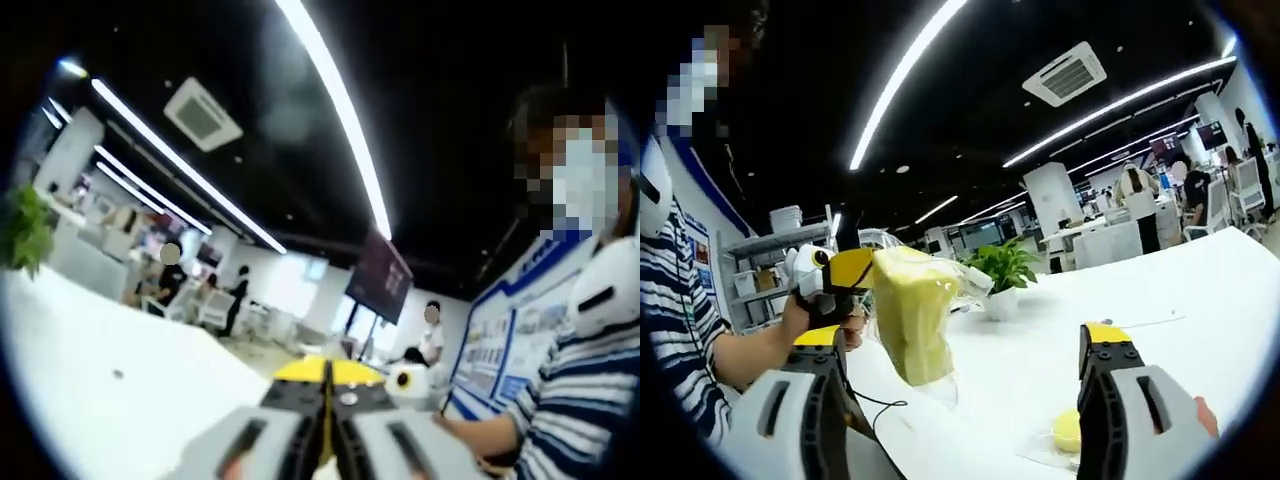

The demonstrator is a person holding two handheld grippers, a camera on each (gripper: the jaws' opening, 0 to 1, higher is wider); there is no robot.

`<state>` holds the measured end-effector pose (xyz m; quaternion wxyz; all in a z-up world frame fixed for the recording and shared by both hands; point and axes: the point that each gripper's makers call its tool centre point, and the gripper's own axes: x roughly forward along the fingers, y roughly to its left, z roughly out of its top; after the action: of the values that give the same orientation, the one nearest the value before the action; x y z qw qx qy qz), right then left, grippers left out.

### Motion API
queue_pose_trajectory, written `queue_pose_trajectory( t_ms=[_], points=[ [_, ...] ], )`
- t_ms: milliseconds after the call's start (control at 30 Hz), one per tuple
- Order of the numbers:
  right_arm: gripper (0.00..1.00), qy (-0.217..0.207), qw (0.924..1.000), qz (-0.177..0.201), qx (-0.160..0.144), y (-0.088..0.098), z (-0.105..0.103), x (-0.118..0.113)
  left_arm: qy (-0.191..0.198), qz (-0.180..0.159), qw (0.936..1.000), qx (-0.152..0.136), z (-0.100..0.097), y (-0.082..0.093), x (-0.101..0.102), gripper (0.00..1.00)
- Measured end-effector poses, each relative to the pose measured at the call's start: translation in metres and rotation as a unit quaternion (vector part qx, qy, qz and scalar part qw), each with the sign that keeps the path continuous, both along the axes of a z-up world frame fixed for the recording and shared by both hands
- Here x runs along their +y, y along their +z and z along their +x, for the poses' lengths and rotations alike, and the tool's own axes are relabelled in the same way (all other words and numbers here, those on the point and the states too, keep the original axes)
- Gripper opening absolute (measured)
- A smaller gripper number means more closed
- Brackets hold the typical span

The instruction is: Compare the silicone blocks by pressing each to a similar depth, holding the contact briefly, and releasing to observe deformation and rebound differences across the visible hardness samples.

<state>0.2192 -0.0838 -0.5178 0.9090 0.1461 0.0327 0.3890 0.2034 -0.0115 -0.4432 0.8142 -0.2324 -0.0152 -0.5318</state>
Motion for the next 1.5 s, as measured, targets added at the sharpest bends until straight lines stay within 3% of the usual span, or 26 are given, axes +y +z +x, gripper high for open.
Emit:
queue_pose_trajectory(
  t_ms=[267, 500, 633, 767, 867, 900, 967, 1067, 1100, 1233, 1500],
  points=[
    [0.96, -0.068, 0.994, -0.081, -0.028, -0.012, 0.004, -0.024, 0.012, -0.005, 0.9999, 0.007, 0.011, -0.004, 0.006, 0.0],
    [0.96, -0.17, 0.9808, -0.087, -0.041, -0.023, 0.013, -0.069, 0.016, -0.011, 0.9996, 0.018, 0.015, -0.008, 0.008, 0.0],
    [0.96, -0.242, 0.9664, -0.086, 0.014, -0.056, 0.014, -0.108, 0.017, -0.012, 0.9996, 0.021, 0.015, -0.009, 0.007, 0.0],
    [0.96, -0.278, 0.9584, -0.064, 0.015, -0.074, 0.006, -0.134, 0.018, -0.014, 0.9994, 0.025, 0.015, -0.012, 0.007, 0.0],
    [0.92, -0.286, 0.9558, -0.068, 0.01, -0.089, -0.001, -0.146, 0.027, -0.016, 0.9992, 0.026, 0.018, -0.013, 0.011, 0.0],
    [0.92, -0.297, 0.9498, -0.097, 0.025, -0.104, -0.005, -0.154, 0.025, -0.018, 0.9991, 0.027, 0.018, -0.013, 0.011, 0.0],
    [0.92, -0.309, 0.9399, -0.145, 0.016, -0.12, -0.009, -0.163, 0.03, -0.019, 0.999, 0.029, 0.02, -0.014, 0.013, 0.0],
    [0.89, -0.315, 0.9381, -0.142, 0.02, -0.132, -0.016, -0.168, 0.034, -0.018, 0.9988, 0.03, 0.021, -0.015, 0.016, 0.0],
    [0.89, -0.318, 0.9357, -0.147, 0.037, -0.141, -0.02, -0.171, 0.036, -0.017, 0.9987, 0.031, 0.021, -0.016, 0.018, 0.0],
    [0.86, -0.321, 0.9318, -0.157, 0.06, -0.159, -0.029, -0.177, 0.047, -0.017, 0.9979, 0.041, 0.023, -0.024, 0.026, 0.0],
    [0.87, -0.327, 0.933, -0.149, 0.027, -0.142, -0.034, -0.179, 0.073, -0.008, 0.9953, 0.063, 0.028, -0.044, 0.041, 0.0]
  ],
)
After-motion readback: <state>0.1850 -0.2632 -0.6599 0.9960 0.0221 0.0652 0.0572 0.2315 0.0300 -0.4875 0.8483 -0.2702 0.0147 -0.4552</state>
